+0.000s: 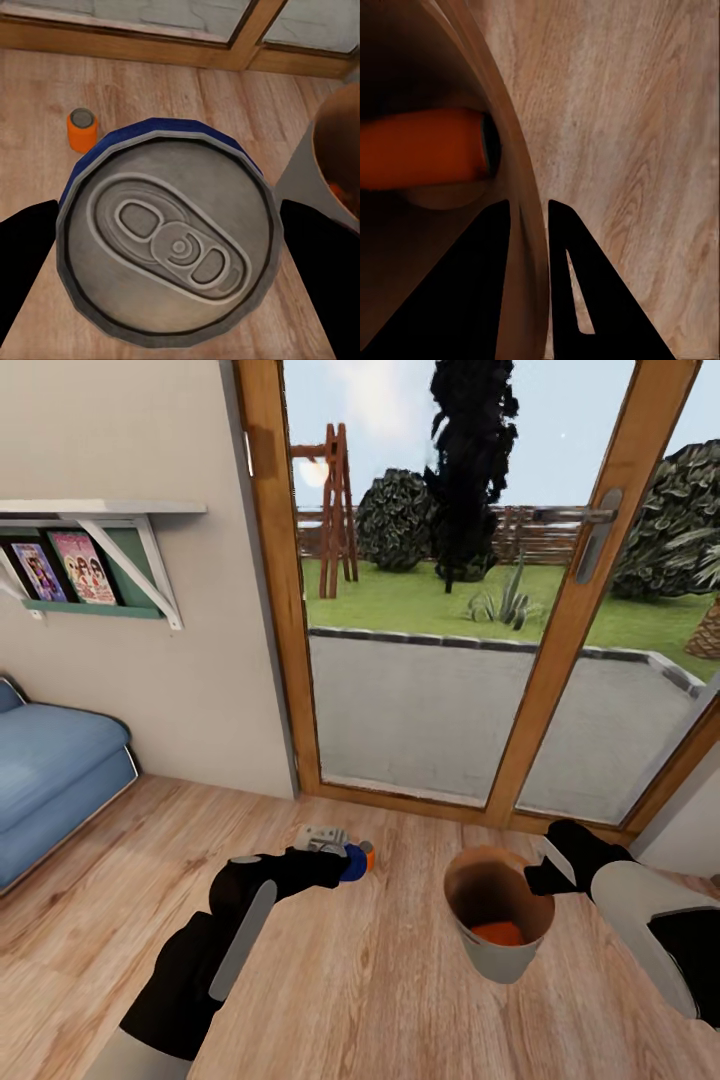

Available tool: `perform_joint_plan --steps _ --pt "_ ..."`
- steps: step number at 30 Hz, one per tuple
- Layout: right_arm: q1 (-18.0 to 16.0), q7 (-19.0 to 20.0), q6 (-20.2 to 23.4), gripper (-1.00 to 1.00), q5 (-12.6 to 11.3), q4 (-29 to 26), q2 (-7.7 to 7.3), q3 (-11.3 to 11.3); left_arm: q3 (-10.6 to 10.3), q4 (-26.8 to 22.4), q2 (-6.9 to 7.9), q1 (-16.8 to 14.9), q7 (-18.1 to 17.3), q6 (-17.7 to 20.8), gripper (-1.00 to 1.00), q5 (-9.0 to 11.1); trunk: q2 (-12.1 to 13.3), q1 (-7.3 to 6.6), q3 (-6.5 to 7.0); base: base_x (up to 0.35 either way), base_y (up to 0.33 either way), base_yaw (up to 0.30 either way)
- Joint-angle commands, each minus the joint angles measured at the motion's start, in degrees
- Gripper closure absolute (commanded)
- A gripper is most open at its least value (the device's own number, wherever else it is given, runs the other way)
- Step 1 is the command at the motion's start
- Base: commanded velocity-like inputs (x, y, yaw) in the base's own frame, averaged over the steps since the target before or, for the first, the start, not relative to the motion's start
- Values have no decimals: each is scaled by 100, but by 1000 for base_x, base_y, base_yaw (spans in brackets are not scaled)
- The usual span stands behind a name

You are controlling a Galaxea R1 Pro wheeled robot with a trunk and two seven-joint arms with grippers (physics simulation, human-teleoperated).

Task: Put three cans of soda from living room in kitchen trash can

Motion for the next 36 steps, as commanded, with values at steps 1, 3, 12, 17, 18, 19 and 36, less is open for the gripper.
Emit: perform_joint_plan --steps 1,3,12,17,18,19,36 --pt "2 -133 -66 100 -85 10 16 -1 10 -7 0 0 -5 40 100 2 42 -23 18 0 0 0" --pt "2 -238 -127 100 -87 14 37 0 19 -21 0 0 -8 102 100 4 122 -67 54 0 0 0" --pt "2 -829 -275 100 -90 19 127 -4 29 -329 7 0 -536 662 100 124 483 -264 216 0 0 0" --pt "7 -1243 -638 100 -92 76 200 -6 -3 -372 -29 0 -920 859 100 149 683 -374 306 0 0 0" --pt "8 -1390 -672 100 -95 84 224 -6 -5 -384 -34 0 -1032 889 100 174 723 -396 323 0 0 0" --pt "9 -1462 -686 100 -96 89 240 -6 -7 -390 -36 0 -1100 901 100 194 763 -418 341 0 0 0" --pt "121 -1857 -878 100 -96 133 351 0 -14 -664 -47 53 -1590 927 100 330 1445 -791 647 0 0 0"
